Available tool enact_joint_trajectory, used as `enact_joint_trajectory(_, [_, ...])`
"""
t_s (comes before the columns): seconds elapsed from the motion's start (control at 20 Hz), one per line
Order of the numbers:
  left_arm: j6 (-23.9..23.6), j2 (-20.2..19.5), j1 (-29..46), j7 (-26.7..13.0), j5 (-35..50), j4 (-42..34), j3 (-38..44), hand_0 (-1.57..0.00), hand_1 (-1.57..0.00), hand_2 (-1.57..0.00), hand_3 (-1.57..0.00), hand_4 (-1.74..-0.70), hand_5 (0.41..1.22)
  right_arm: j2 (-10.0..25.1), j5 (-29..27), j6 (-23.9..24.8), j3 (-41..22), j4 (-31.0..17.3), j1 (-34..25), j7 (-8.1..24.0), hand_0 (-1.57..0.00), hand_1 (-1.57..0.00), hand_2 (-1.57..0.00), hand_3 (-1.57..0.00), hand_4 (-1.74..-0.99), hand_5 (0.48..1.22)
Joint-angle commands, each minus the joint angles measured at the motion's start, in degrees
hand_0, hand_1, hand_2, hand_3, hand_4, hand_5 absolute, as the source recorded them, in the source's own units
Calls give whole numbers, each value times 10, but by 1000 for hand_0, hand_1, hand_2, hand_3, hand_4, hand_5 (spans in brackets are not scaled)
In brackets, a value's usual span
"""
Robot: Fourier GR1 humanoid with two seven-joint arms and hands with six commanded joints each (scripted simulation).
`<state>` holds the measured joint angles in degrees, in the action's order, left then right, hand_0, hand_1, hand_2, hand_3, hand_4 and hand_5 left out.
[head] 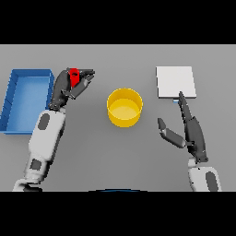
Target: Pick up the red beaker and tilt it to pour out 1 green nut into yellow bowl. Pick up the yellow bowl and place it on the metallic measuring scale.
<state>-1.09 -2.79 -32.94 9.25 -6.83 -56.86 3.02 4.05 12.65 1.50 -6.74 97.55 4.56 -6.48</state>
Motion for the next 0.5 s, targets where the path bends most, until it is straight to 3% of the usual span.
enact_joint_trajectory(0.0, [2, -4, -2, -4, -6, -2, -4, -1556, -1557, -1558, -1553, -1724, 1133, 2, 2, 2, 2, -2, -3, -4, 1, 1, 1, 1, -1219, 659])
enact_joint_trajectory(0.2, [9, -23, -8, -15, -37, -10, -23, -1559, -1560, -1561, -1556, -1727, 1138, 2, 7, 3, -1, -2, 3, -11, 1, 1, 1, 1, -1213, 662])
enact_joint_trajectory(0.45, [28, -68, -38, -67, -138, -26, -100, -1567, -1567, -1568, -1566, -1737, 1120, 4, 9, 3, -1, 4, 7, 2, 1, 1, 1, 1, -1190, 658])
